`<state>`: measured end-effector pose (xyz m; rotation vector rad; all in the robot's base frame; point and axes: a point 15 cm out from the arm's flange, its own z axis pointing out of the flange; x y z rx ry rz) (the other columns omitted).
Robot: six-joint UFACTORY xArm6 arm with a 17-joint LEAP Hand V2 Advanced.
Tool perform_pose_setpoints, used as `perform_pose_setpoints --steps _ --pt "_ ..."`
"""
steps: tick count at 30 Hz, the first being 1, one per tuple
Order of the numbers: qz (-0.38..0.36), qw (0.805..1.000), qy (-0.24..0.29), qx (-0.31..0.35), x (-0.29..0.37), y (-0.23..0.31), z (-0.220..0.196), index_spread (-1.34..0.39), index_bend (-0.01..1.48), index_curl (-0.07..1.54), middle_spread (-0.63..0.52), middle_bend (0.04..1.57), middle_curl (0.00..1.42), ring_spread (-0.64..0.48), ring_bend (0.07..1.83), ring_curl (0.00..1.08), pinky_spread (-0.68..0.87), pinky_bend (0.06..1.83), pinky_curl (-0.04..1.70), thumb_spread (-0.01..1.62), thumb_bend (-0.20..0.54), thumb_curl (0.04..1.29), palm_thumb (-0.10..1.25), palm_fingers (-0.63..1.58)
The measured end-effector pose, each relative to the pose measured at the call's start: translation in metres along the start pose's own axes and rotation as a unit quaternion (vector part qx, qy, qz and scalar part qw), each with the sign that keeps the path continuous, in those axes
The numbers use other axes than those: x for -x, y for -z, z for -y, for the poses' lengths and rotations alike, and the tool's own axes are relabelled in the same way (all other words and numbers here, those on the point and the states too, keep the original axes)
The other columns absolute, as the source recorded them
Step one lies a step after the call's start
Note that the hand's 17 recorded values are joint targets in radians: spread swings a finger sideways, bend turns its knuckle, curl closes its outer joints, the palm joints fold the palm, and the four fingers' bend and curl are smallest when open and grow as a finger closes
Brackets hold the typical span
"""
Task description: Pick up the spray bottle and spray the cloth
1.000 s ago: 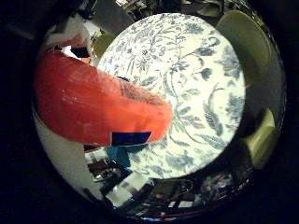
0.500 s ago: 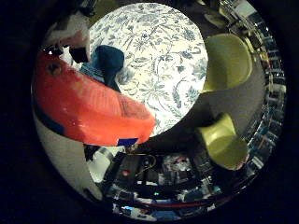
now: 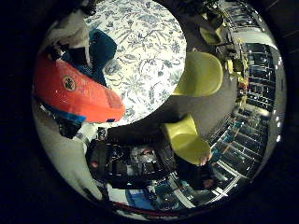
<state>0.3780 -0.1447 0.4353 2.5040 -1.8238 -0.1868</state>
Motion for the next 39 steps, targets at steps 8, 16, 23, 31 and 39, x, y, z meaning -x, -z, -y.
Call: perform_pose_setpoints --steps 8,16,23,31,39 --pt "-0.06 0.997 0.035 0.019 0.033 0.016 0.009 -0.19 1.12 0.77 -0.07 1.36 0.6 -0.16 1.46 0.59 -0.19 1.37 0.76 0.66 -0.018 0.9 1.07 1.2" --pt "-0.099 0.991 0.057 0.068 0.058 0.009 0.013 -0.19 1.11 0.77 -0.07 1.36 0.6 -0.16 1.46 0.59 -0.2 1.36 0.77 0.66 -0.018 0.9 1.06 1.2" --pt "-0.161 0.975 0.071 0.137 0.067 -0.021 -0.004 -0.19 1.11 0.78 -0.07 1.36 0.6 -0.16 1.46 0.59 -0.2 1.36 0.77 0.66 -0.018 0.9 1.06 1.2" --pt "-0.239 0.948 0.082 0.193 0.066 -0.056 -0.015 -0.19 1.1 0.78 -0.07 1.36 0.6 -0.16 1.46 0.59 -0.2 1.35 0.78 0.66 -0.018 0.9 1.06 1.2" --pt "-0.25 0.946 0.085 0.186 0.069 -0.061 -0.01 -0.19 1.1 0.78 -0.07 1.36 0.61 -0.16 1.46 0.59 -0.2 1.35 0.78 0.66 -0.018 0.9 1.06 1.2"
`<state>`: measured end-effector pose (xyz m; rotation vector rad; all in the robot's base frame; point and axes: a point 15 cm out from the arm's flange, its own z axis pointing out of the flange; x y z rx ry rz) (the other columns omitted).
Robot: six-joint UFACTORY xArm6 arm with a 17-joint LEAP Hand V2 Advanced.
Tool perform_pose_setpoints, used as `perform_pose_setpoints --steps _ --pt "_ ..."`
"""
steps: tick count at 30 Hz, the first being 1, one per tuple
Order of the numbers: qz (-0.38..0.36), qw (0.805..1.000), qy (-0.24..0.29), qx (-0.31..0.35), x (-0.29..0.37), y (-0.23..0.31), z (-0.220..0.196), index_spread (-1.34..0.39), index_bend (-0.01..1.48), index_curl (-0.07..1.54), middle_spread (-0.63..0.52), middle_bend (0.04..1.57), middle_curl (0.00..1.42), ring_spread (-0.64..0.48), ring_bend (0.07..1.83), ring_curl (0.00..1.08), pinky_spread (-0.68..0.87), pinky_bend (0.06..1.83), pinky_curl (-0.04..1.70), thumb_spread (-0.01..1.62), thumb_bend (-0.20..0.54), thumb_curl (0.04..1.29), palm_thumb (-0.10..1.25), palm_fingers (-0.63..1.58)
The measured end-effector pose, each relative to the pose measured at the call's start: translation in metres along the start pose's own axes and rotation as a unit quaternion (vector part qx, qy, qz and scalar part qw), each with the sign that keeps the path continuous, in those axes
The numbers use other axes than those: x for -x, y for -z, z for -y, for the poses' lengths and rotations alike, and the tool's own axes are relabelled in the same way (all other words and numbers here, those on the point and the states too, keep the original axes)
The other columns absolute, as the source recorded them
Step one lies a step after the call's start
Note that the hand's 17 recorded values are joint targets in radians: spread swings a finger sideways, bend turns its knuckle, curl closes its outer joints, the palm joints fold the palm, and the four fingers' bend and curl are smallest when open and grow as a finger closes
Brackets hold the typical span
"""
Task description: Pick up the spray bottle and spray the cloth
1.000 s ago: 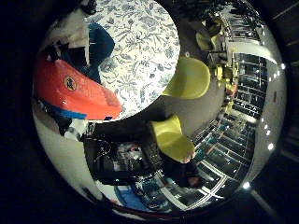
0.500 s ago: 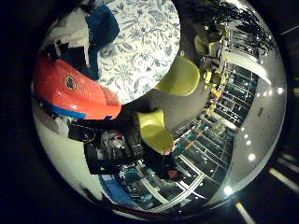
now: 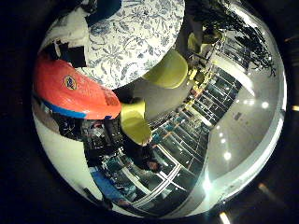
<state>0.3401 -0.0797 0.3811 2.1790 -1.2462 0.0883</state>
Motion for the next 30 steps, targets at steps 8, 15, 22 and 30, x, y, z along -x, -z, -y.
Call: perform_pose_setpoints --steps 8,15,22,30 --pt "0.006 1.0 0.0 -0.016 0.0 0.009 0.001 -0.19 1.1 0.78 -0.07 1.36 0.61 -0.16 1.46 0.59 -0.2 1.35 0.78 0.66 -0.018 0.9 1.06 1.21" --pt "0.063 0.994 -0.004 -0.093 0.014 0.048 0.014 -0.19 1.1 0.78 -0.07 1.35 0.61 -0.16 1.46 0.59 -0.2 1.35 0.79 0.67 -0.019 0.9 1.05 1.21" --pt "0.126 0.976 -0.005 -0.176 0.026 0.101 0.035 -0.2 1.1 0.78 -0.07 1.35 0.6 -0.16 1.46 0.59 -0.2 1.34 0.79 0.66 -0.019 0.9 1.05 1.21" --pt "0.216 0.942 -0.003 -0.257 0.053 0.161 0.063 -0.2 1.1 0.78 -0.07 1.35 0.61 -0.16 1.46 0.59 -0.2 1.34 0.79 0.65 -0.018 0.9 1.06 1.21"
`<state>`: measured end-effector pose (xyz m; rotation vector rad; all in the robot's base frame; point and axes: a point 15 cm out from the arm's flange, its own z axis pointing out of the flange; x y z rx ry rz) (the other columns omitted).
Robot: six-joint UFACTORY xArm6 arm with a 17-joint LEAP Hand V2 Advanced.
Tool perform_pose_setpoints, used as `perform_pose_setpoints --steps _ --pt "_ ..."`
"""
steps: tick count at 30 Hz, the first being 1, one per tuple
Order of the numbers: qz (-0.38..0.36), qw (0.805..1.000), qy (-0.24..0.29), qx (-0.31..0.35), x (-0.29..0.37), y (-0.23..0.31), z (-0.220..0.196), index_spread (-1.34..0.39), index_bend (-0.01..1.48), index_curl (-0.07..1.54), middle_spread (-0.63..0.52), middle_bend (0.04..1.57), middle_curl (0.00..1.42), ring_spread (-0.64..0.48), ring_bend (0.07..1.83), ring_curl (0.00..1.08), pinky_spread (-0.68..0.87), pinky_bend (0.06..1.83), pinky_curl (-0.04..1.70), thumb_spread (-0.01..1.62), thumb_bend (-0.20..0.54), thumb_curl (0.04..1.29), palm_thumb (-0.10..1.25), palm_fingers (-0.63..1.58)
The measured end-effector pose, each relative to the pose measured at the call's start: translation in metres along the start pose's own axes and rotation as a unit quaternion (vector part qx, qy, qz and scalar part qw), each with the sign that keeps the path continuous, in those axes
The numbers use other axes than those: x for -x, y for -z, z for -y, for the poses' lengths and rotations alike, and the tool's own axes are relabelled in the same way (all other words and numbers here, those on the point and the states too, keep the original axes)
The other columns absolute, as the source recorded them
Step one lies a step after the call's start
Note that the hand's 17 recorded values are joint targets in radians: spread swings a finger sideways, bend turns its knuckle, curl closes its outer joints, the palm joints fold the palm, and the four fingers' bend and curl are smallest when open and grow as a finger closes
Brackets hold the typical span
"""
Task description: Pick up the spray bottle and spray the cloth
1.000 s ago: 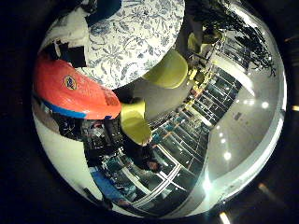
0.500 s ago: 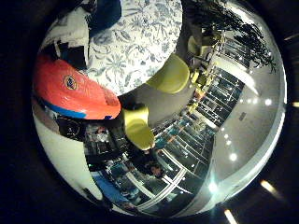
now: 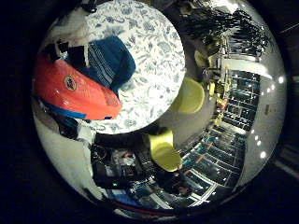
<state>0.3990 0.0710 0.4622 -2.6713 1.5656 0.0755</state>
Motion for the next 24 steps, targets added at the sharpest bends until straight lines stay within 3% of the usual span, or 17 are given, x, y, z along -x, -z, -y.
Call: perform_pose_setpoints --steps 8,17,24 --pt "0.11 0.982 -0.014 -0.15 0.03 0.024 0.067 -0.2 1.1 0.78 -0.07 1.35 0.6 -0.16 1.46 0.59 -0.2 1.34 0.79 0.64 -0.016 0.9 1.07 1.21" --pt "0.241 0.946 -0.005 -0.215 0.051 -0.053 0.092 -0.2 1.1 0.78 -0.07 1.35 0.61 -0.16 1.46 0.59 -0.2 1.34 0.79 0.62 -0.018 0.91 1.1 1.21" --pt "0.264 0.938 0.019 -0.223 0.063 -0.107 0.093 -0.2 1.1 0.78 -0.07 1.35 0.61 -0.16 1.46 0.59 -0.2 1.34 0.79 0.61 -0.018 0.91 1.1 1.21"
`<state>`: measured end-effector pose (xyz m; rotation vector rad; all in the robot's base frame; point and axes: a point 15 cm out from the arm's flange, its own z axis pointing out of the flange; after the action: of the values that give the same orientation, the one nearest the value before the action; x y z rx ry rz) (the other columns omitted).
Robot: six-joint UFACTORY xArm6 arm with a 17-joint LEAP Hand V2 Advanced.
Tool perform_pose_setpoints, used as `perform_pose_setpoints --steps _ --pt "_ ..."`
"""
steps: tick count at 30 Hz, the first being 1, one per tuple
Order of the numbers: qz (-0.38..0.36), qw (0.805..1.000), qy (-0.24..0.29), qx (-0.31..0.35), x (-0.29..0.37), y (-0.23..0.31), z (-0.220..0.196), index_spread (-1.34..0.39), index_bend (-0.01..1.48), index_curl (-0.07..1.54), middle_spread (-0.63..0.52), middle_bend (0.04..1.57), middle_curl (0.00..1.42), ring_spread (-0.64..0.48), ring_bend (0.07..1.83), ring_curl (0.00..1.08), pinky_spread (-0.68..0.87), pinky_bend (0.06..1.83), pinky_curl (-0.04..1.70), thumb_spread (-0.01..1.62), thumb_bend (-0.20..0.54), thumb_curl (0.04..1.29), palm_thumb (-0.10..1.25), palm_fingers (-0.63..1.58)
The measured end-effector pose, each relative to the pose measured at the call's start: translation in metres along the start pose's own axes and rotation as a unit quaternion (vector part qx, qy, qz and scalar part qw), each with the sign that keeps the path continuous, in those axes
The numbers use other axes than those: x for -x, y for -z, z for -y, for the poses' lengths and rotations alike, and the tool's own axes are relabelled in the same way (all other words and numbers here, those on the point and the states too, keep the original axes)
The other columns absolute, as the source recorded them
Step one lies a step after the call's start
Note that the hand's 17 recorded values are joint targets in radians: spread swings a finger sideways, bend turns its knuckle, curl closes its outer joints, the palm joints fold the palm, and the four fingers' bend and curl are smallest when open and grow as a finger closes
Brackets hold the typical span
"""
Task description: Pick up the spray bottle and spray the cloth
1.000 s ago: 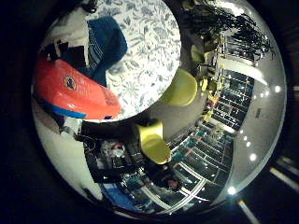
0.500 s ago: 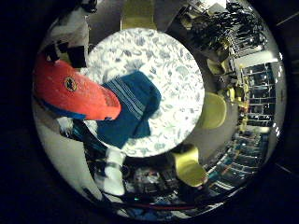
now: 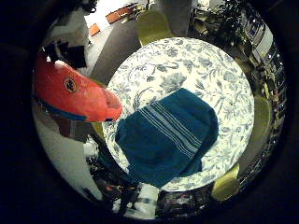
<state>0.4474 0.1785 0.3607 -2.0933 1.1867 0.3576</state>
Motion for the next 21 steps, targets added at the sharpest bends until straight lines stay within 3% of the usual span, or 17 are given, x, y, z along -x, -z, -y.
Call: perform_pose_setpoints --steps 7,21 --pt "-0.006 0.998 0.056 0.007 0.0 -0.038 -0.009 -0.2 1.1 0.78 -0.07 1.35 0.61 -0.16 1.46 0.59 -0.2 1.34 0.79 0.6 -0.018 0.92 1.1 1.21" --pt "0.008 0.994 0.107 0.032 0.028 -0.091 -0.016 -0.19 1.1 0.78 -0.07 1.35 0.61 -0.15 1.46 0.58 -0.2 1.34 0.79 0.58 -0.018 0.93 1.09 1.21"
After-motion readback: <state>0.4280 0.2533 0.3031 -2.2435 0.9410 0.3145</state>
